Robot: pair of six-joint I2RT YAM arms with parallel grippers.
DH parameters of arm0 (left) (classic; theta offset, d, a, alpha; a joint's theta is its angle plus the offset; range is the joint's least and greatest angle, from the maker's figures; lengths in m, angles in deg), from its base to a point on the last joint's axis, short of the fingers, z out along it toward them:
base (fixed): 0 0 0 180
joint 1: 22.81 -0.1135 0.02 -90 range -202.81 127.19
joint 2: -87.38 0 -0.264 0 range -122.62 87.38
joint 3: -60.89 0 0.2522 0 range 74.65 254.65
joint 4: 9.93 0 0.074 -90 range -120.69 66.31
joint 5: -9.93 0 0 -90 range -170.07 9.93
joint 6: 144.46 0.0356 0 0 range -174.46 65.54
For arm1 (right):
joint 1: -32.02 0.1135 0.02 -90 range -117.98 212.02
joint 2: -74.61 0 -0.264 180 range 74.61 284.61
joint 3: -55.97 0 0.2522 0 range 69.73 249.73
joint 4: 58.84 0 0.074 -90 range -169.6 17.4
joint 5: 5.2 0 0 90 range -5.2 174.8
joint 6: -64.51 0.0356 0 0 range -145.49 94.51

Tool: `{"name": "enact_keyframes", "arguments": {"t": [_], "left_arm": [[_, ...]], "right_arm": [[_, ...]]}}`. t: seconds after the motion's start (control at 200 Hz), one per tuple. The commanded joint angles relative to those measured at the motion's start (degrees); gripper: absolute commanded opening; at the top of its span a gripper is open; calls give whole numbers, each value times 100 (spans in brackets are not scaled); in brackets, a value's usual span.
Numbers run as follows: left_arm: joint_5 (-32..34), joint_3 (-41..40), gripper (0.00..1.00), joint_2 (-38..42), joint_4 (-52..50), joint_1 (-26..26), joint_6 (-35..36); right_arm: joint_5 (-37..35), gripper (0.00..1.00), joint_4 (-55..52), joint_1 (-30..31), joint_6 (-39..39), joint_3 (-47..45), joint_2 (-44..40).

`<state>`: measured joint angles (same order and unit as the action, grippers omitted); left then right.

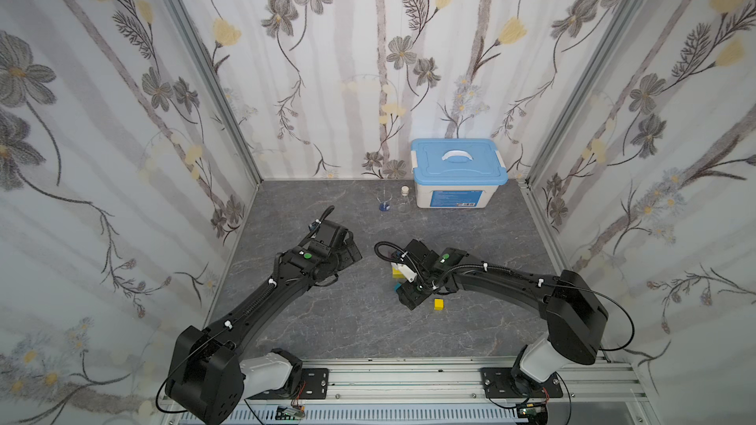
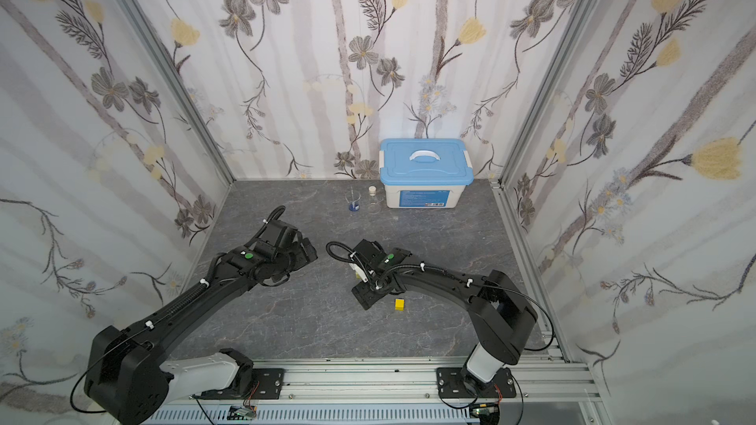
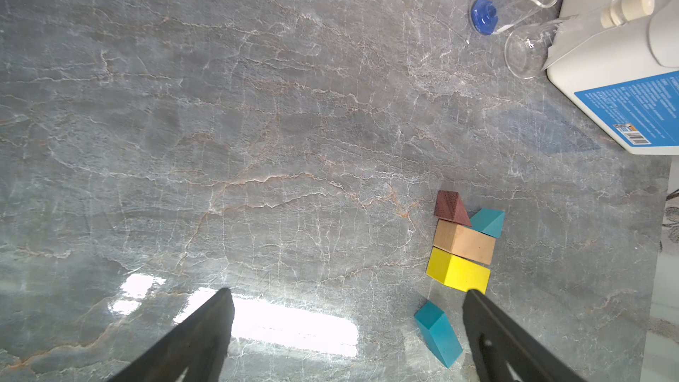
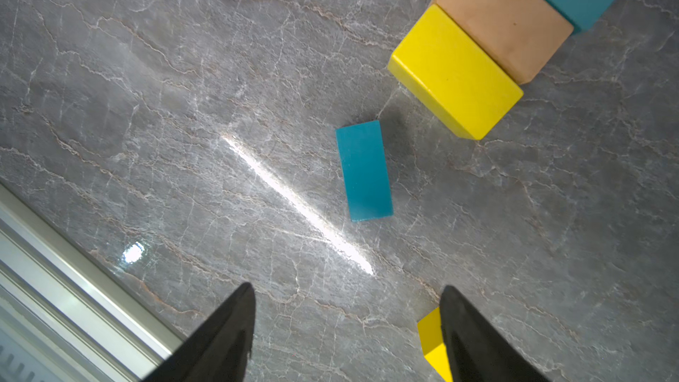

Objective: Assemble a carrot with building blocks
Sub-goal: Place the building block at the center of the board, then assemble the building block at the center of the board.

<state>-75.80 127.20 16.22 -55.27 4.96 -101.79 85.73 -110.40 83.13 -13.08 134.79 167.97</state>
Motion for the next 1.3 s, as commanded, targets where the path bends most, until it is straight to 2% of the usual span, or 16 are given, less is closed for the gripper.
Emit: {"name": "enact_keyframes", "arguments": {"t": [0.0, 0.095, 0.14, 0.37, 0.54, 0.814, 1.044, 1.069, 1.294], "left_arm": [[-32, -7, 100, -37, 133, -8, 39], [-84, -39, 100, -56, 159, -11, 83], [-93, -59, 100, -56, 173, -7, 92], [-168, -28, 100, -283, 103, -10, 103], [-140, -158, 100, -167, 175, -9, 7], [-128, -94, 100, -238, 146, -8, 22], [-155, -68, 100, -265, 161, -9, 49], [-161, -67, 100, -272, 174, -7, 49], [-106, -59, 100, -228, 166, -4, 31]], "right_arm": [[90, 62, 221, 45, 159, -69, 34], [144, 40, 363, 82, 198, -77, 189], [155, 36, 454, 92, 210, -81, 269], [140, 35, 869, 100, 285, -98, 630], [122, 34, 983, 101, 329, -54, 810], [370, 34, 882, 109, 403, -115, 762], [151, 36, 669, 109, 335, -109, 285], [149, 36, 650, 276, 315, -79, 264], [411, 38, 589, 329, 175, 279, 548]]}}
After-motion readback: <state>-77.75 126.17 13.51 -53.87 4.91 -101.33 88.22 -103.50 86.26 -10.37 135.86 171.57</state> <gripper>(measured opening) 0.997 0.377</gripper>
